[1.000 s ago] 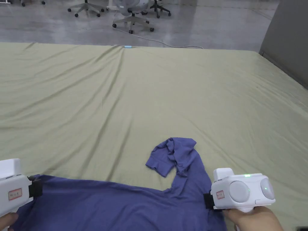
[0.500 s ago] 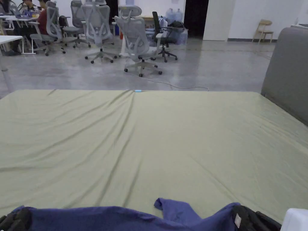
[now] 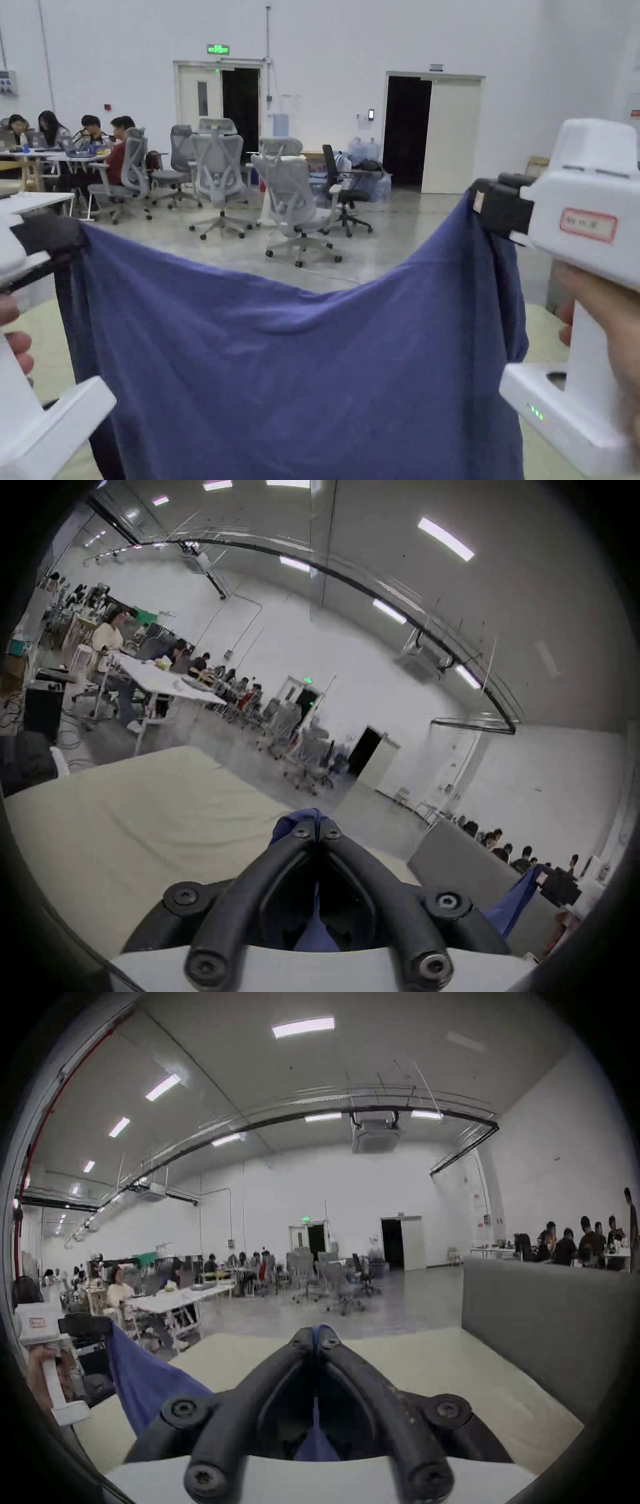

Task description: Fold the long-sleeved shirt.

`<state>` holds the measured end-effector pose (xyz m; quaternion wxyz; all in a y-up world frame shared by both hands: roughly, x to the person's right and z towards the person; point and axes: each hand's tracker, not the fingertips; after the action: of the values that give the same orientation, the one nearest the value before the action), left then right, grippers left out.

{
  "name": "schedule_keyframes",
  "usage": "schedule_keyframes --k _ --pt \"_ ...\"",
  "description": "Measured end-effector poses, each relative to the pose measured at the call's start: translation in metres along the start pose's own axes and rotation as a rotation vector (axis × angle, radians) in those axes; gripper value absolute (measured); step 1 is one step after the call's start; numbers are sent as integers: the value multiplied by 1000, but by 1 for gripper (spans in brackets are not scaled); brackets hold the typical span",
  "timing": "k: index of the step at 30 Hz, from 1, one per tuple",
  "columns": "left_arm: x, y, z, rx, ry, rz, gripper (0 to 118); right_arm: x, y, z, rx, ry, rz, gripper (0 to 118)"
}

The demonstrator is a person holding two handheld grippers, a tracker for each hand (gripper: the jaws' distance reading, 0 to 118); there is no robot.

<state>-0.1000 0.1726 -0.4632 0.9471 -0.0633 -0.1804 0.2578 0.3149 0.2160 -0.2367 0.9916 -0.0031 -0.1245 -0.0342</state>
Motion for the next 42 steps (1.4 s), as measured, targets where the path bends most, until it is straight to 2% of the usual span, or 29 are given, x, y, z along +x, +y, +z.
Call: schedule_keyframes --k 3,5,6,9,10,11,13,18,22,26,28,32,34,38,42 --pt "16 35 -42 20 1 -1 0 11 47 -43 15 -47 22 4" --pt "27 57 -72 32 -4 -17 0 22 85 -78 8 -60 10 4" --pt "30 68 -87 38 -1 -16 0 28 100 -93 6 -76 -27 4" --pt "42 95 -127 29 37 -44 0 34 137 -136 17 -81 -39 4" --pt "44 101 -138 34 65 -82 0 37 144 -147 27 -91 -12 4" --pt "45 108 -151 38 80 -107 0 36 152 -157 39 -154 14 4" --pt "47 114 -170 43 86 -107 0 38 163 -175 45 -166 46 4" --pt "46 118 -210 32 73 -79 0 49 175 -203 62 -185 0 4" --pt "48 96 -233 11 68 -111 0 55 158 -224 40 -202 31 4" --pt "36 52 -259 -36 82 -205 0 78 99 -257 -65 -197 4 4" --pt "16 14 -273 -92 104 -231 0 90 46 -276 -158 -194 0 4" --pt "-38 -77 -293 -264 182 -242 0 109 -89 -301 -376 -111 -61 4" --pt "-71 -129 -291 -357 207 -237 0 115 -167 -302 -512 -99 -81 4" --pt "-121 -205 -263 -495 255 -223 0 111 -267 -266 -658 -93 -88 4" --pt "-147 -231 -199 -540 255 -196 0 119 -306 -211 -721 -35 -145 4"
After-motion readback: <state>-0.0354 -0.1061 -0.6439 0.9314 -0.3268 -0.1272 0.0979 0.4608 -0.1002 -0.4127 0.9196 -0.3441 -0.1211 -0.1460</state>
